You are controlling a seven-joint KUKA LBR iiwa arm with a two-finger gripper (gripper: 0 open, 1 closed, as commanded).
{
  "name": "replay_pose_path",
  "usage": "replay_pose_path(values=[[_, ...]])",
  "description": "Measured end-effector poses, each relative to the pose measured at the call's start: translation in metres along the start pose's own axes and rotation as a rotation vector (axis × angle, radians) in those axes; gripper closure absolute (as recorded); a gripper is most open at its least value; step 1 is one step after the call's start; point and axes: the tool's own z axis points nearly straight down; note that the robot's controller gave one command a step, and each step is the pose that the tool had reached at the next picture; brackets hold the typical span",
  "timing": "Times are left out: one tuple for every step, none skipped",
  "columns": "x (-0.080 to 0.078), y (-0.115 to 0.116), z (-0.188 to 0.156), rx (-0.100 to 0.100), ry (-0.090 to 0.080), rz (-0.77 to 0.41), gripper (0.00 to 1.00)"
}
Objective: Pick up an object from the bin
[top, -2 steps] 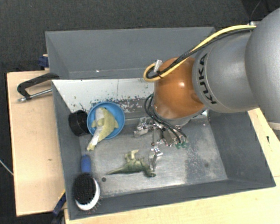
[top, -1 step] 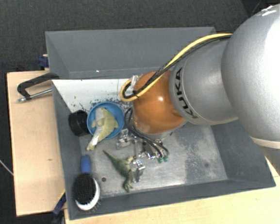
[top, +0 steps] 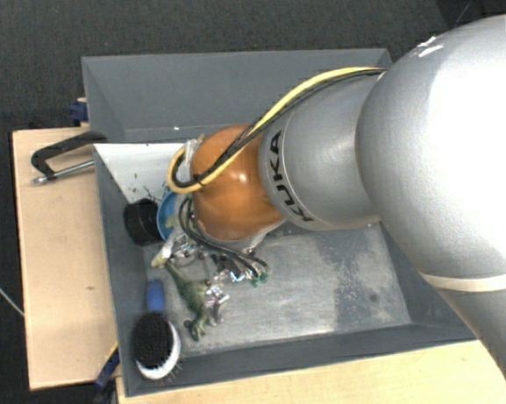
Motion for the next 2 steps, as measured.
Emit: replay_pose_path(values=[[-0.001, 0.0, 0.0, -0.001, -0.003, 0.002, 1.0], [0.013, 0.002, -0.174, 0.0, -0.004, 0.016, 1.0]])
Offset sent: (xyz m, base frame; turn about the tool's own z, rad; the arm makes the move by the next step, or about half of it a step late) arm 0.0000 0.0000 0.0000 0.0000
